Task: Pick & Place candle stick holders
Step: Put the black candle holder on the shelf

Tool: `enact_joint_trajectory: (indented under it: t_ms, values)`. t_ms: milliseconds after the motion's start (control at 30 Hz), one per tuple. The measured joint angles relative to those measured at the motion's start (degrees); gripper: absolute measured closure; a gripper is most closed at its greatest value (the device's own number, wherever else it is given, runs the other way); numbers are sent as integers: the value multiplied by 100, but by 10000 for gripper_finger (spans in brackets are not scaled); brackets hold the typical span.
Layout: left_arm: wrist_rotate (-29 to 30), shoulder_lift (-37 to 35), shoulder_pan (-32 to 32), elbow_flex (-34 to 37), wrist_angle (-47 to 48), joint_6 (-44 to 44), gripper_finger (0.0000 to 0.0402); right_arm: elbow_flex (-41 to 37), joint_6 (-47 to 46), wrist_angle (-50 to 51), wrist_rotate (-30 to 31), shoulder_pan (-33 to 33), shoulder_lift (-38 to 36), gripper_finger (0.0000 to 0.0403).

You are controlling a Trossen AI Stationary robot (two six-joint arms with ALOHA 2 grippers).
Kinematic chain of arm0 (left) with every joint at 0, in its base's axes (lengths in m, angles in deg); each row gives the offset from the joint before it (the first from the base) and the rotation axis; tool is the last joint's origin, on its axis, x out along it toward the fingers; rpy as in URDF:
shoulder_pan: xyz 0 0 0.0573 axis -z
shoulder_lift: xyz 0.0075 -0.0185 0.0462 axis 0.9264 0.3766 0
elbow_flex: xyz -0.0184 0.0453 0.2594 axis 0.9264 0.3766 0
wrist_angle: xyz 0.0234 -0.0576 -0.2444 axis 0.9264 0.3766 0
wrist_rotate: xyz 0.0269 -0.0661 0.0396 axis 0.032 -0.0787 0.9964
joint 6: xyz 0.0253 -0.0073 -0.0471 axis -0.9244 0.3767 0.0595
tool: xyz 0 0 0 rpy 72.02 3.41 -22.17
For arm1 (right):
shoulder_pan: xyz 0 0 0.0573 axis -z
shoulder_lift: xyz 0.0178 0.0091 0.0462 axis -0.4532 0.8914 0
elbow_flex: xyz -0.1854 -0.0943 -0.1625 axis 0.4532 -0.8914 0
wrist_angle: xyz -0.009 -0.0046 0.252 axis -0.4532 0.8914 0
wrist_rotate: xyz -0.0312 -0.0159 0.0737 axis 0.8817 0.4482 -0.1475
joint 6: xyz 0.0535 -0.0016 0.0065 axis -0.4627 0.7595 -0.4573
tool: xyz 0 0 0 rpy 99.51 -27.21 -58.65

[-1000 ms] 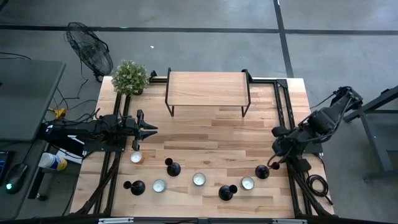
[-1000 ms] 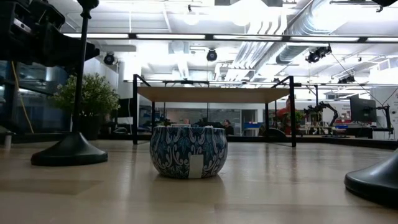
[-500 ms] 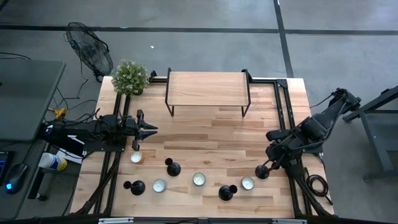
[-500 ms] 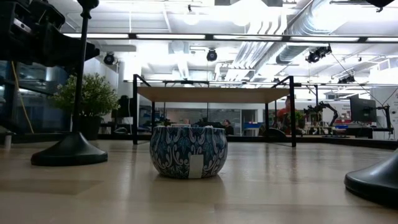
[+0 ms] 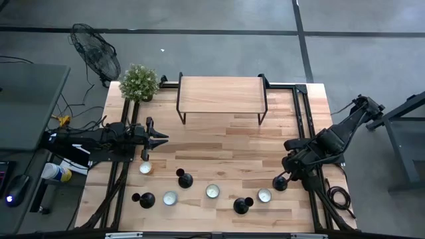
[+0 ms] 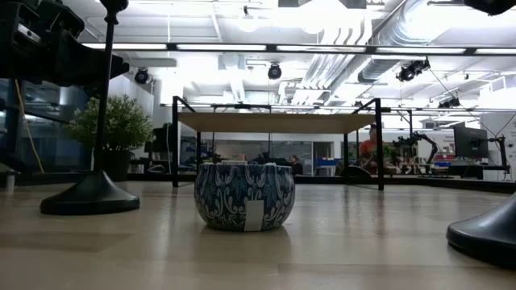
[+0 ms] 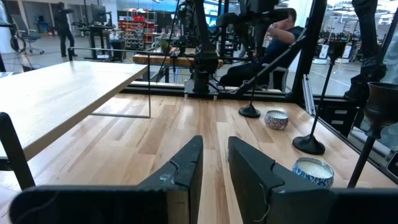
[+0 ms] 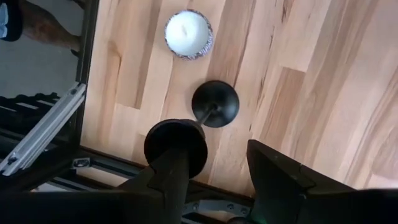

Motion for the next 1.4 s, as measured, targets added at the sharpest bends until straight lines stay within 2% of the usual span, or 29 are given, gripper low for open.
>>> enact_joint_trajectory:
  t_ms: [367, 500, 767, 1167, 1400]
  values:
    - [0, 0, 0, 0, -1, 0, 328, 0, -267, 88, -11, -1, 156, 258]
    - [2, 0, 0, -1, 0, 0, 328, 0, -417, 93, -24, 0, 156, 291]
    - [1, 2, 1, 0, 1, 0, 328, 0, -419, 90, -284, 0, 156, 391]
    - [0, 0, 2, -1, -1, 0, 328, 0, -1042, 217, -503, 17, 142, 399]
    - [0, 0, 0, -1, -1, -1, 328, 152, -1148, 439, -709, 371, 142, 401]
